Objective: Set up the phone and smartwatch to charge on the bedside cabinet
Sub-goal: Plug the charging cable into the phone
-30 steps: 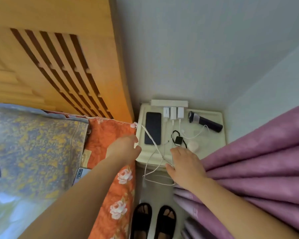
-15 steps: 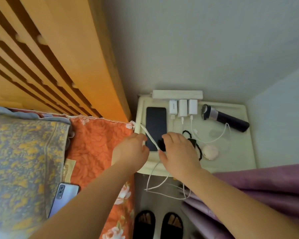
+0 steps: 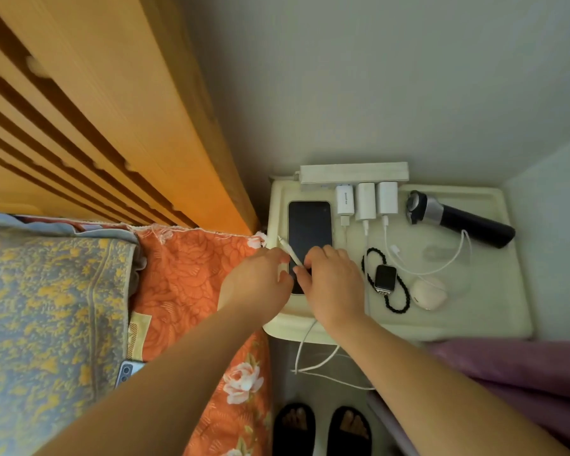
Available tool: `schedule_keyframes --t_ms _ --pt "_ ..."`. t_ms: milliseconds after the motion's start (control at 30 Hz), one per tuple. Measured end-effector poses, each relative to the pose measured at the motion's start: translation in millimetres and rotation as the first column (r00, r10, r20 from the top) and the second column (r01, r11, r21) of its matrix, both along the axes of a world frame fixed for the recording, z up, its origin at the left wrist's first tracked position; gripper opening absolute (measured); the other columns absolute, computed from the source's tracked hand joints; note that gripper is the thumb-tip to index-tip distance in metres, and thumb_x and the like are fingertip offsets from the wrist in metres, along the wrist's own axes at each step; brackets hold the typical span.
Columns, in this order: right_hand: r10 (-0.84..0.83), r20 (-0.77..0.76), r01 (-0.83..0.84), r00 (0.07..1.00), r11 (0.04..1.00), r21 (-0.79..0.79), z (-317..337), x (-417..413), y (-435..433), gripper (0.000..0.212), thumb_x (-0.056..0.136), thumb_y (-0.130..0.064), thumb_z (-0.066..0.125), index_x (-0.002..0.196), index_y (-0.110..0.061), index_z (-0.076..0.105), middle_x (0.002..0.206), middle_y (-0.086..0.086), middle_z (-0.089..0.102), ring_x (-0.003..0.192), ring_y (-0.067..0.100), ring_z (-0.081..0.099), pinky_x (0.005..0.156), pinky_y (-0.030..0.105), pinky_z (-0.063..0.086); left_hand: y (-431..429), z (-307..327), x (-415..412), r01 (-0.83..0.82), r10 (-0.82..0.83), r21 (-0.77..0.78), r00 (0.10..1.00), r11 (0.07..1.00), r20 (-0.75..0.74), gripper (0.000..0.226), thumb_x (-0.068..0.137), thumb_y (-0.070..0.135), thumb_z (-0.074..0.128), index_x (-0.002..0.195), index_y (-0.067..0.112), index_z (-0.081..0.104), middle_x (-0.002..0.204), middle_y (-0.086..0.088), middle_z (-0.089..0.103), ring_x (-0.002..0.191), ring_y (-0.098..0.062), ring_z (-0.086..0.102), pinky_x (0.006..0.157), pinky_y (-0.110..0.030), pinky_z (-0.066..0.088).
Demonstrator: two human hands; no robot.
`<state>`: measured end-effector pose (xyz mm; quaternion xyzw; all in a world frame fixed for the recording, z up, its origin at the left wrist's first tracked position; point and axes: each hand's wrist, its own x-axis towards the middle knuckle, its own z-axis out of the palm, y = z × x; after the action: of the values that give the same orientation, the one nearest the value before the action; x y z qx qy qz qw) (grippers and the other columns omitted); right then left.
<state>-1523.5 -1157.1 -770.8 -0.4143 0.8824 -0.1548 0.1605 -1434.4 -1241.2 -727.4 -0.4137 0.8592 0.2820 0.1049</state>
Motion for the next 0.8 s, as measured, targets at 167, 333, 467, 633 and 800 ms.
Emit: schedule_keyframes --t_ms 167,333,467,633,800 --pt "-0.14 0.201 0.162 0.969 0.982 -0.099 9 -1 22 0.022 0.091 -0.037 0.049 0.084 -0.016 0.053 0.078 -0.002 0.059 0.068 0.017 0.055 0.054 0.034 0.046 0 -3 -13 -0.113 0.114 0.08 0.994 0.99 -0.001 0.037 0.087 0.022 0.052 0.124 0.02 0.056 0.118 -0.004 0.063 0.097 -0.023 0.062 0.078 -0.032 0.052" --pt "-0.17 0.331 0.213 0.928 0.972 -0.099 14 -5 60 0.014 0.09 -0.032 0.054 0.092 -0.018 0.055 0.074 -0.008 0.062 0.066 0.012 0.059 0.06 0.031 0.049 9 -7 -32 -0.218 0.223 0.136 0.975 0.966 -0.019 0.047 0.086 0.024 0.055 0.132 0.014 0.049 0.128 -0.005 0.058 0.104 -0.024 0.06 0.078 -0.029 0.048" --pt "-0.193 0.393 0.228 0.899 0.973 -0.046 14 -5 88 0.02 0.09 -0.03 0.054 0.109 -0.023 0.058 0.075 -0.007 0.064 0.068 0.013 0.062 0.059 0.024 0.043 17 -12 -45 -0.21 0.209 0.076 0.978 0.975 0.024 0.054 0.086 0.031 0.056 0.135 0.011 0.043 0.133 -0.008 0.049 0.112 -0.029 0.054 0.085 -0.037 0.05" --pt "-0.227 0.44 0.256 0.869 0.967 -0.006 11 4 109 0.016 0.09 -0.029 0.054 0.105 -0.025 0.058 0.071 -0.007 0.063 0.065 0.014 0.062 0.061 0.032 0.047 26 -20 -56 -0.35 0.346 0.053 0.935 0.935 0.078 0.071 0.079 0.042 0.067 0.134 0.007 0.038 0.137 -0.011 0.038 0.125 -0.032 0.043 0.096 -0.043 0.043" --pt "-0.232 0.508 0.266 0.83 0.964 0.006 6 11 120 0.015 0.09 -0.03 0.053 0.104 -0.029 0.057 0.072 -0.004 0.066 0.063 0.011 0.062 0.063 0.034 0.051 33 -28 -62 -0.437 0.436 0.036 0.899 0.899 0.025 0.073 0.078 0.037 0.072 0.134 0.005 0.037 0.136 -0.015 0.041 0.126 -0.032 0.039 0.102 -0.039 0.036"
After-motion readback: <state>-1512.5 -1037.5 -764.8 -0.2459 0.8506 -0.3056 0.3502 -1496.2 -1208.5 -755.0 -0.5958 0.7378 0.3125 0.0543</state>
